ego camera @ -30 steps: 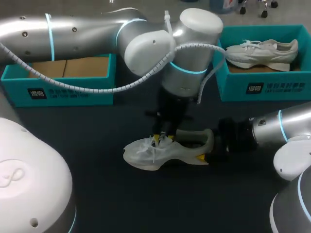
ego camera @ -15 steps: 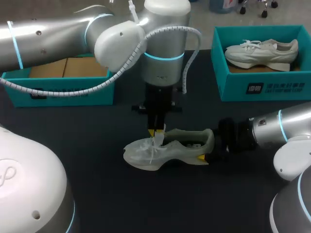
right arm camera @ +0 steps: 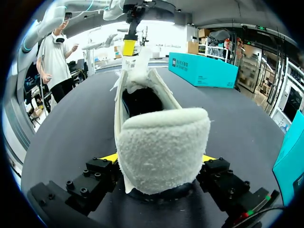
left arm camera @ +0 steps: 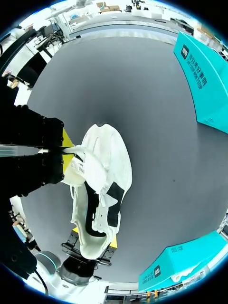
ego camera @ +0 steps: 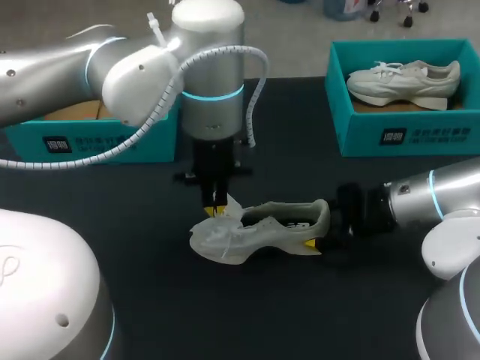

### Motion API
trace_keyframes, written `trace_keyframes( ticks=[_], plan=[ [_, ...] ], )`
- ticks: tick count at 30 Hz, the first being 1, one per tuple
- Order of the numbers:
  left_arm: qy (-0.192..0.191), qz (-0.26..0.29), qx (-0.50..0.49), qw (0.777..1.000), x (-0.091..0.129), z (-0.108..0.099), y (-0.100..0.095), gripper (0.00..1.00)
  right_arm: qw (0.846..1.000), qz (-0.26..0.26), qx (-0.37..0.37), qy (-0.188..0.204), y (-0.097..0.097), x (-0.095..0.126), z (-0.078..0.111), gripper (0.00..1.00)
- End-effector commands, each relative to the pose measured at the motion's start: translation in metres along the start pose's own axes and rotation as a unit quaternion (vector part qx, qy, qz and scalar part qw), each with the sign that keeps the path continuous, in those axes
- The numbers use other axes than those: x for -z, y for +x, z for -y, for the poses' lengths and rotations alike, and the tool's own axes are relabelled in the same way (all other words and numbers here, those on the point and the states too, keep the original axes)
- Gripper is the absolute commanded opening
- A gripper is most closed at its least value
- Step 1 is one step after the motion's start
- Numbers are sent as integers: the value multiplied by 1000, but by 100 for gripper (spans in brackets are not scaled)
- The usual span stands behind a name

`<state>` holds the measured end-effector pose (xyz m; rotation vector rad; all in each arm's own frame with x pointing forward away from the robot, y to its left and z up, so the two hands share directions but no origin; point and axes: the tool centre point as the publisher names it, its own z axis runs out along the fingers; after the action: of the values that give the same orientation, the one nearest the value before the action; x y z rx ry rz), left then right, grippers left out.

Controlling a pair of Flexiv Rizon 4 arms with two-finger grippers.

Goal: Take the shoe out of the shoebox, open the shoe tongue, remove and reinsert the insole, then place the shoe into the shoebox

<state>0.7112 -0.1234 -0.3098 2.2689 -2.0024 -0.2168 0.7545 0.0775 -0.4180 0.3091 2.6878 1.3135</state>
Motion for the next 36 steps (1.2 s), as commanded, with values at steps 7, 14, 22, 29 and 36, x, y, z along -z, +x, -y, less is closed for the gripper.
trace_keyframes(
  ticks=[7,14,22,29,36],
  plan=[
    [2,-14,34,999,-32,10,-8,0,1000,2,0,3,0,-1,0,0],
    [-8,5,46,999,-51,16,-12,24,1000,2,0,3,0,-1,0,0],
    [-13,19,52,998,-58,20,-12,100,1000,2,0,3,0,-1,0,0],
    [-18,24,57,998,-60,19,-19,100,1000,2,0,3,0,-1,0,0],
    [4,-2,20,1000,-34,16,-17,100,1000,2,0,3,0,-1,0,0]
  ],
)
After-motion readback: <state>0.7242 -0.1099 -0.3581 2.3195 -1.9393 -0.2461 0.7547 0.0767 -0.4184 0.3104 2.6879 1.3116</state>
